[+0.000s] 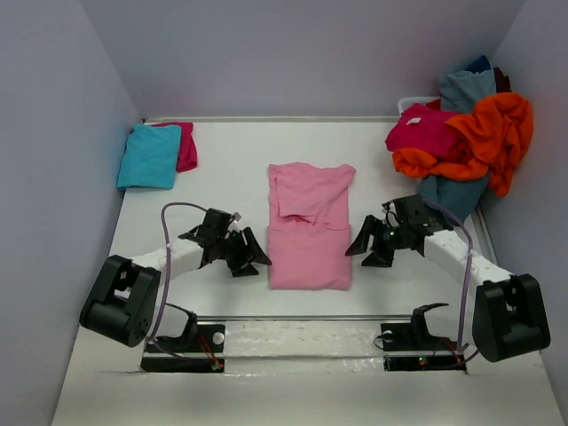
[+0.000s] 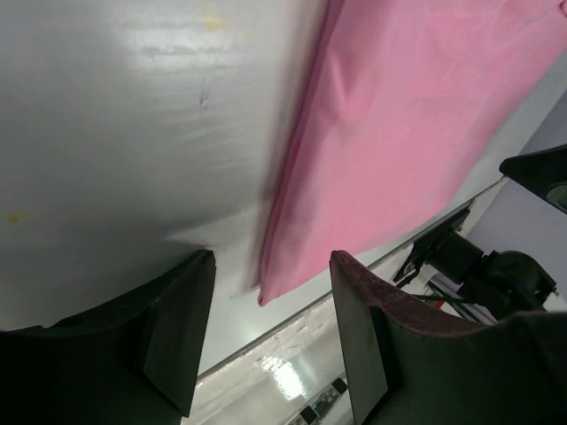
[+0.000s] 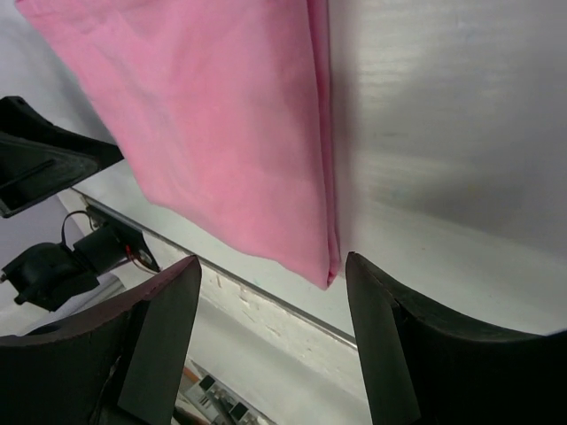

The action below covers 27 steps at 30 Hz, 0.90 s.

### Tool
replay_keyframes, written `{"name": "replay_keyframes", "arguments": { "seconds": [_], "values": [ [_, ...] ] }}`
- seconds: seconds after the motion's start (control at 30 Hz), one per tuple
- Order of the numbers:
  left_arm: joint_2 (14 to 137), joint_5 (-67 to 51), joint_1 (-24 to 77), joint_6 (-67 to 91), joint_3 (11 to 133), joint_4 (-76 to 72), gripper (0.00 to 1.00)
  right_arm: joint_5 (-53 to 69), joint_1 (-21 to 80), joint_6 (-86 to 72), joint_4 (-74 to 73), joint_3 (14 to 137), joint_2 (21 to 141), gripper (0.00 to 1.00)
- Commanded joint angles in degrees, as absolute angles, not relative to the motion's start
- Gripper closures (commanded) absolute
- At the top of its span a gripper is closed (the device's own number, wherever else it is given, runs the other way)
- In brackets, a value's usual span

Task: Fold and stack the t-shirts
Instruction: Pick up the 2/3-rectangle-folded T-shirt from the center of the board.

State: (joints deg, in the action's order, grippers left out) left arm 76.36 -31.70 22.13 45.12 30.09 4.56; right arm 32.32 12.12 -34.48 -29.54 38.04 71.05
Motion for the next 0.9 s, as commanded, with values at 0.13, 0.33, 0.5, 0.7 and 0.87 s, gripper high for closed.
{"name": "replay_keyframes", "arguments": {
  "seconds": [0.13,0.33,0.5,0.7,0.87],
  "values": [
    [74.6,-35.3,23.0,47.7,23.2,-6.9,0.34,35.3,12.7,-39.5,-23.7,28.4,65.0,0.27],
    [75.9,-36.6,24.3,49.2,21.0,-10.0,0.34,37.4,12.7,-43.0,-19.3,22.2,61.7,0.27],
    [74.2,-36.7,25.6,50.5,19.1,-10.1,0.34,39.1,12.7,-45.8,-17.0,17.9,59.3,0.27],
    [70.8,-36.5,26.6,51.3,17.8,-6.5,0.34,40.3,12.7,-47.9,-13.6,15.0,58.8,0.27],
    [68.8,-36.7,26.6,51.2,17.7,-4.2,0.34,41.6,12.7,-49.5,-9.2,12.8,60.3,0.27]
  ]
}}
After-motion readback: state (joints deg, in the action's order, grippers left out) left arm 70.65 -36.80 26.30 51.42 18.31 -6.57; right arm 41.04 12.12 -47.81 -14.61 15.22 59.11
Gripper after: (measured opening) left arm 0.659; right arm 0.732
